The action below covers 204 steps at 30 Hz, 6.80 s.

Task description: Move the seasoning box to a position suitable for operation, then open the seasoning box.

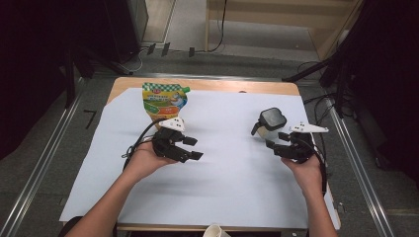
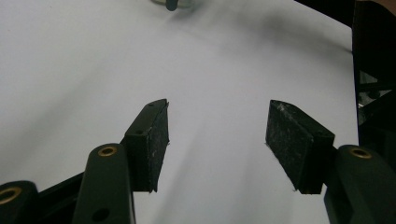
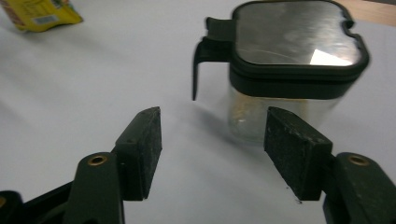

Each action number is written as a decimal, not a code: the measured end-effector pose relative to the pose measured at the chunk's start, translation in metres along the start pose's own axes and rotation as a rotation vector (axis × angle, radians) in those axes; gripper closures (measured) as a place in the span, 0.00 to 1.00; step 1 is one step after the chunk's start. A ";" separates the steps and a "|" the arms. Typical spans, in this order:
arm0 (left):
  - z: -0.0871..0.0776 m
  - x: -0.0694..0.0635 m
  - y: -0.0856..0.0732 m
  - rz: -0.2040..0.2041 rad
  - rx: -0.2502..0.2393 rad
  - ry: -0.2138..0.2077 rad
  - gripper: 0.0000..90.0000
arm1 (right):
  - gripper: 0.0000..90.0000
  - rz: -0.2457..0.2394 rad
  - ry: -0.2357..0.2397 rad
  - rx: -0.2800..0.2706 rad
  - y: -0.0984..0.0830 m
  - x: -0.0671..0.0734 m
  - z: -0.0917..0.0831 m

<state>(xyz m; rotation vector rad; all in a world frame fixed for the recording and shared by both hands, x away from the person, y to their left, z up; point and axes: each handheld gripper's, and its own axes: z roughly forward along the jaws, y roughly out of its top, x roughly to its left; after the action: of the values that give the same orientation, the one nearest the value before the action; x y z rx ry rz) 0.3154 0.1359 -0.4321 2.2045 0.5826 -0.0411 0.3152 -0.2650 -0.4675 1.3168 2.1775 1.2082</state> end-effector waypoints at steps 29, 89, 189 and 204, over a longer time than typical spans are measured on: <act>-0.009 -0.003 -0.016 -0.030 0.002 0.034 0.45 | 0.16 0.064 -0.127 -0.022 0.003 -0.037 0.067; -0.008 0.013 -0.019 -0.066 0.010 0.001 0.47 | 0.18 -0.137 0.017 -0.069 0.017 0.047 0.076; 0.024 0.005 -0.020 -0.068 0.067 -0.069 1.00 | 1.00 -0.177 0.284 0.086 -0.001 0.117 0.042; 0.034 -0.009 -0.018 -0.078 0.034 -0.128 1.00 | 1.00 -0.120 0.239 0.083 0.000 0.108 0.043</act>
<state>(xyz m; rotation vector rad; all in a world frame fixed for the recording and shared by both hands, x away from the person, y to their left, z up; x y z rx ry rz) 0.3057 0.1171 -0.4653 2.1923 0.6000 -0.2328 0.2862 -0.1526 -0.4768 1.1015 2.4585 1.2978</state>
